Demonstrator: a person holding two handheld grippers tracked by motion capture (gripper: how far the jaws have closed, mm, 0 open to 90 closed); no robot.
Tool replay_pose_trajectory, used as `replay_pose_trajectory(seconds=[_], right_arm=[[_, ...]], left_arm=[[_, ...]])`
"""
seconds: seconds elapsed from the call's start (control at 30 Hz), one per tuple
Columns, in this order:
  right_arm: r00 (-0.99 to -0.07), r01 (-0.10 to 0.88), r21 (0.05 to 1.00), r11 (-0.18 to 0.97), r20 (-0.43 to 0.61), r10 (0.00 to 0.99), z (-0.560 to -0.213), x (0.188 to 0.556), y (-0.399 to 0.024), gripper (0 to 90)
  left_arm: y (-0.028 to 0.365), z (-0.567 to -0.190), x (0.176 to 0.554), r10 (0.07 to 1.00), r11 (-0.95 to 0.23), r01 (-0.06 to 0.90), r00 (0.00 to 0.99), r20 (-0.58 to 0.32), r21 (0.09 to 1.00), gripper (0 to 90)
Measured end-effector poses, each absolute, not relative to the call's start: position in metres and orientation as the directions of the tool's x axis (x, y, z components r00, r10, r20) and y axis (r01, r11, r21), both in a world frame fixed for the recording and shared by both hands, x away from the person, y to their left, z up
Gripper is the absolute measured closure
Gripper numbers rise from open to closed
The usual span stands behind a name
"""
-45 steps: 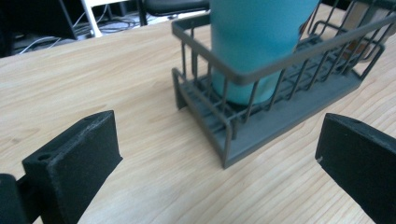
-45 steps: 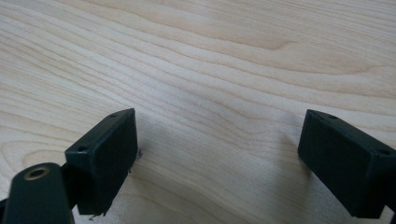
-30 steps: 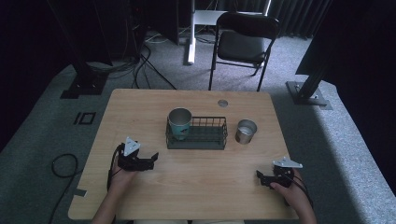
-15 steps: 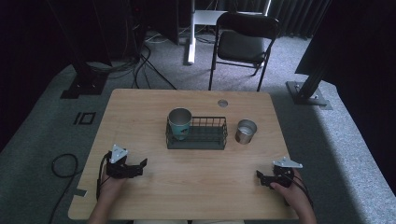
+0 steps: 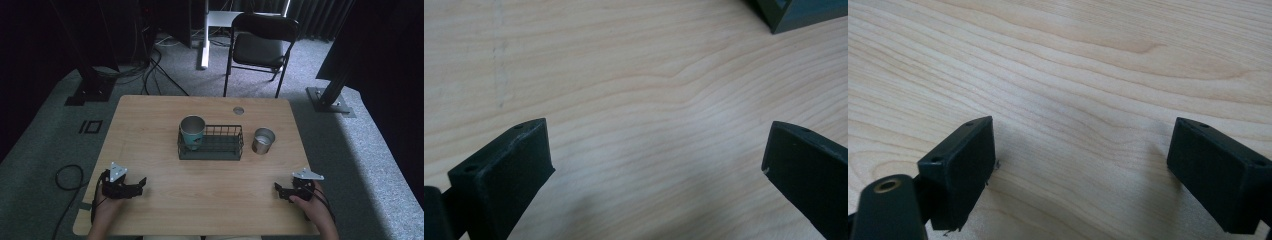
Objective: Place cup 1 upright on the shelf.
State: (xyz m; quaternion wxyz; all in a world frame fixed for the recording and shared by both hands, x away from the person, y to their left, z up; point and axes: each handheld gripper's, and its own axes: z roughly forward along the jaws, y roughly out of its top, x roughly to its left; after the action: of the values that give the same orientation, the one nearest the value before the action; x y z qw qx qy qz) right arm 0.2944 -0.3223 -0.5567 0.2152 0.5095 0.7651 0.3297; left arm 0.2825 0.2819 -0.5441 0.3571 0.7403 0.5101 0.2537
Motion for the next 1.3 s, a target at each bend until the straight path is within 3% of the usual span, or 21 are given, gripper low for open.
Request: replay_pose_trajectory(seconds=[0.5, 0.67, 1.3], right_arm=[[-0.388, 0.638, 0.724, 0.264, 0.007, 0.922, -0.557, 0.294, -0.322, 11.6], [-0.388, 0.638, 0.724, 0.264, 0.007, 0.922, -0.557, 0.294, -0.322, 11.6], [-0.388, 0.638, 0.723, 0.263, 0.007, 0.921, -0.557, 0.294, -0.322, 11.5]], left_arm=[[0.301, -0.552, 0.274, 0.952, -0.213, 0.652, 0.305, 0.006, 0.728, 0.4], [0.301, -0.554, 0.274, 0.944, -0.259, 0.675, 0.329, 0.031, 0.69, 0.4], [0.3, -0.555, 0.273, 0.954, -0.223, 0.694, 0.3, 0.006, 0.685, 0.4]])
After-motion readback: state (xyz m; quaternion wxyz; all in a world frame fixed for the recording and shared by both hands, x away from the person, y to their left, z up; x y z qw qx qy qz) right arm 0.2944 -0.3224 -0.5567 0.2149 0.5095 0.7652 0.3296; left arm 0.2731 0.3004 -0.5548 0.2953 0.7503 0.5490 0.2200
